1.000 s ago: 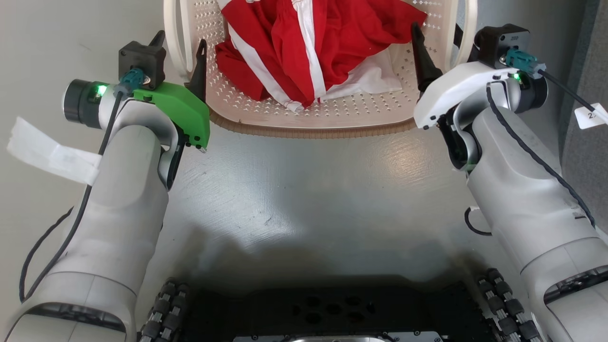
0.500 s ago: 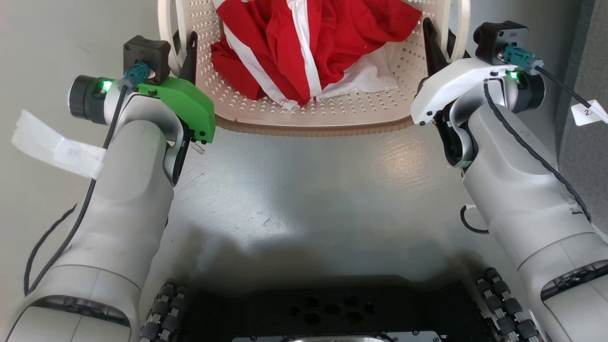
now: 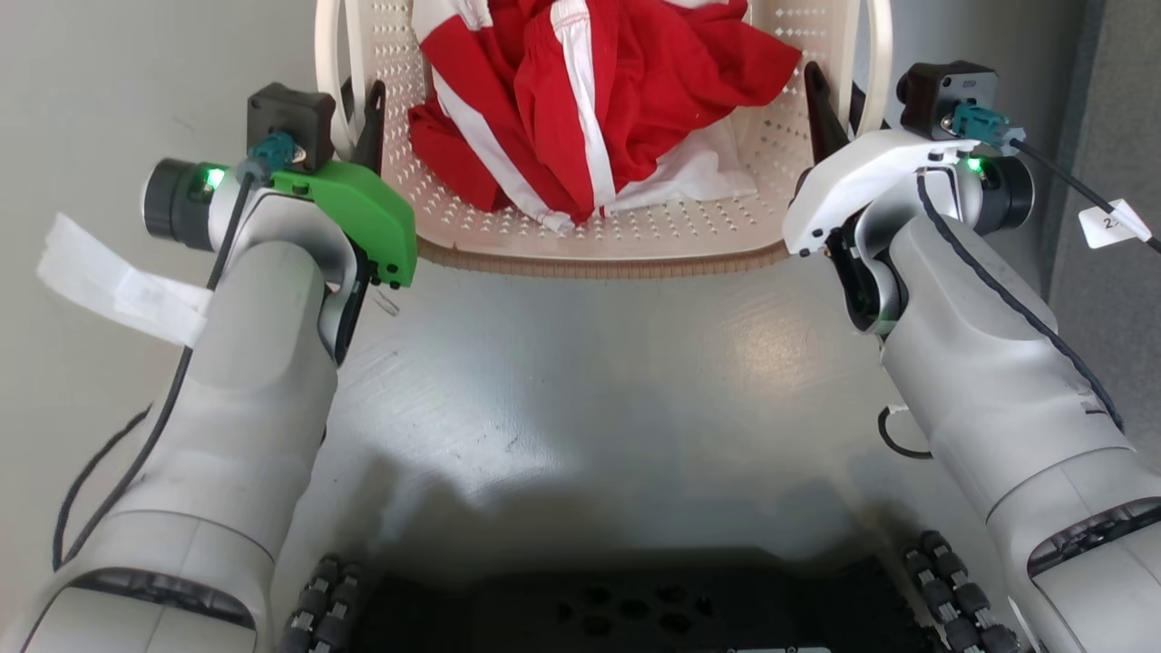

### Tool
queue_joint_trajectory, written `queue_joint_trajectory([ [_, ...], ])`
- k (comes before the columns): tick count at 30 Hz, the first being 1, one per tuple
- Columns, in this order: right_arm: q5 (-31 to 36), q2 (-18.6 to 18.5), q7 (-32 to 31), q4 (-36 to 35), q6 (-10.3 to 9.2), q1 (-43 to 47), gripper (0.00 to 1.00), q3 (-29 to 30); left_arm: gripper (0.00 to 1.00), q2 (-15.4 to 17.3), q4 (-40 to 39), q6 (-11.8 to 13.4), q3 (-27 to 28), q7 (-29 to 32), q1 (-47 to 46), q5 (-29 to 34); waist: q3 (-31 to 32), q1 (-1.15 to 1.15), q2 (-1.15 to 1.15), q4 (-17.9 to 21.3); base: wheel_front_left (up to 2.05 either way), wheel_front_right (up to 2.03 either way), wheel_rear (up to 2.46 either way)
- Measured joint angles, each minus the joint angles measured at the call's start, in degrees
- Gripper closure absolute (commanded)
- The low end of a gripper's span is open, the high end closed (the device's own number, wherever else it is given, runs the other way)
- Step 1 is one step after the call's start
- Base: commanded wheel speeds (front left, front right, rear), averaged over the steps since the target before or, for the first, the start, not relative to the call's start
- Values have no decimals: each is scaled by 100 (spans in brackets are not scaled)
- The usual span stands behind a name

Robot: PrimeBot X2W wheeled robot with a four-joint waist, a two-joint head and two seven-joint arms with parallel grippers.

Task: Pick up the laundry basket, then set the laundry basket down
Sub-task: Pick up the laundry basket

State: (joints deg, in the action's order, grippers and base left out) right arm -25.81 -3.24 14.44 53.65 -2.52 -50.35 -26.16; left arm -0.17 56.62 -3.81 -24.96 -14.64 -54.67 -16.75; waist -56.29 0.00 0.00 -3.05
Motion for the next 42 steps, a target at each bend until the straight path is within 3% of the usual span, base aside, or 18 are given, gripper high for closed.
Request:
queue_joint_trajectory([
  [10,-125,63,8,363,101,104,100,-109,100,-47,145,31,26,-2,360,-75,474,0,0,-25,0,0,0],
  [19,-394,153,2,792,314,697,100,-393,100,-121,578,-26,-97,-2,1043,-268,1227,0,0,-47,0,0,0],
  [32,-802,186,-445,1087,556,1435,100,-748,100,-182,977,-137,-259,-3,1743,-491,2170,0,0,-8,0,0,0],
  [42,-1116,209,-765,1079,606,1997,100,-1024,100,-191,1168,-232,-409,118,2263,-678,2900,0,0,55,0,0,0],
])
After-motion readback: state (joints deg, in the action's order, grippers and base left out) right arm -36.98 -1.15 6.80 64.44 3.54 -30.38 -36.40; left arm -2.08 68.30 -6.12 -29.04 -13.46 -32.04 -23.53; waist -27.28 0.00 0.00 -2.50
